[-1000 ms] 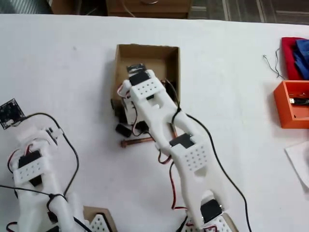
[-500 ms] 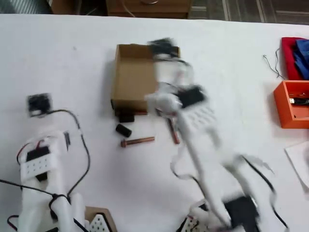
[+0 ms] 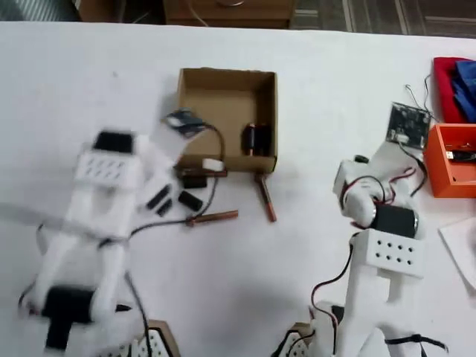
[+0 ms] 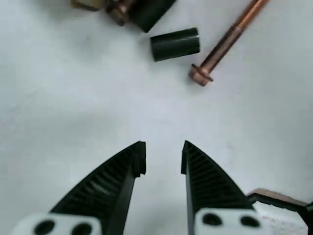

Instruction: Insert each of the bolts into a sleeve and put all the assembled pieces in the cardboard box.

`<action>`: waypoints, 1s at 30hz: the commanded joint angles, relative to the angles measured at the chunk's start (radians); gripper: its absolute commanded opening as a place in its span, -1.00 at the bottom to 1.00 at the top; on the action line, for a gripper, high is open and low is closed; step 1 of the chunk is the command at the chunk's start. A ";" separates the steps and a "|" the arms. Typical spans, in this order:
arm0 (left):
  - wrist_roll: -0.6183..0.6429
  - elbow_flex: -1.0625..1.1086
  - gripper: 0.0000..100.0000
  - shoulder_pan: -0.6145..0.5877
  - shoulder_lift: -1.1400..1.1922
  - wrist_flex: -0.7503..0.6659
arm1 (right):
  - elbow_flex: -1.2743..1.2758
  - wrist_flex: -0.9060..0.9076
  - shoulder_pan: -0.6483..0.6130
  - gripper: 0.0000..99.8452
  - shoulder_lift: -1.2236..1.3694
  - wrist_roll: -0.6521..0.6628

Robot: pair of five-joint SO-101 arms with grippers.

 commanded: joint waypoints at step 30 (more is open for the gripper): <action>0.875 -0.470 -0.71 0.339 0.514 0.133 | 0.112 -0.143 0.008 -0.96 -0.039 -0.060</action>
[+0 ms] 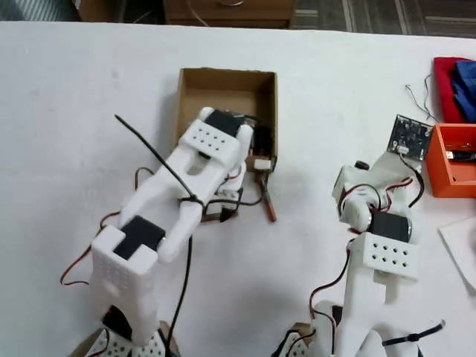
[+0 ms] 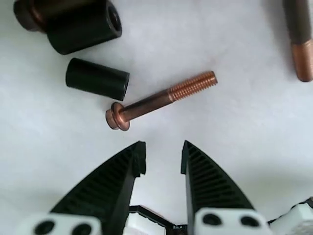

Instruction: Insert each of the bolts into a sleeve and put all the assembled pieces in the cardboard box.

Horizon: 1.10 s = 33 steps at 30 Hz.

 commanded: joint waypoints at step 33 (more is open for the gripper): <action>-0.278 0.119 -0.71 -0.083 -0.017 -0.158 | -0.006 -0.021 0.002 -0.96 -0.031 -0.008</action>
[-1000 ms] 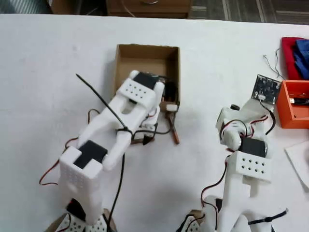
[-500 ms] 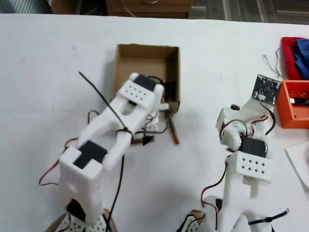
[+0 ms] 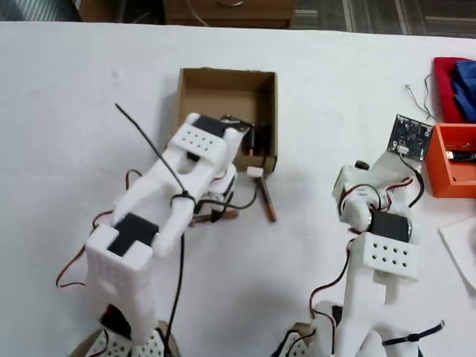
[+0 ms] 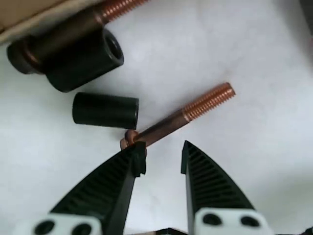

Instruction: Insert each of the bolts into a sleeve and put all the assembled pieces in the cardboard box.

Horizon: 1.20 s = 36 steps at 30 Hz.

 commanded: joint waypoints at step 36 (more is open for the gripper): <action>-0.591 -0.012 -0.96 0.003 0.206 0.012 | -0.008 -0.018 0.008 -0.96 -0.038 -0.008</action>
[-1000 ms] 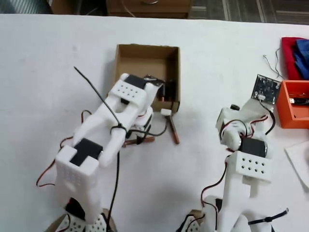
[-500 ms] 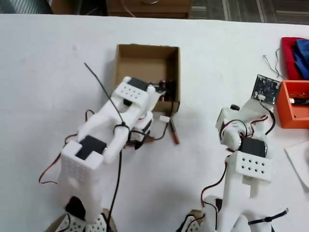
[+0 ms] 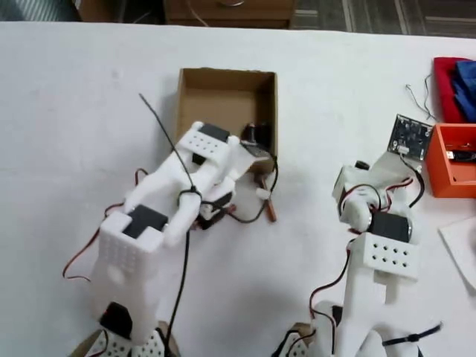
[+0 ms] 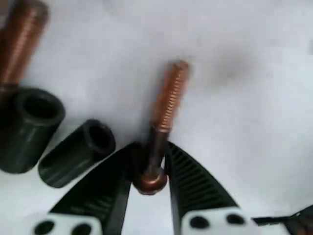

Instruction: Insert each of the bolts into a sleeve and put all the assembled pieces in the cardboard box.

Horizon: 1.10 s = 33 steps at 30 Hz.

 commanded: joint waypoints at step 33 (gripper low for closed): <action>-1.355 0.225 -0.95 -0.578 -0.437 0.080 | -0.008 -0.016 0.004 -0.96 -0.038 -0.008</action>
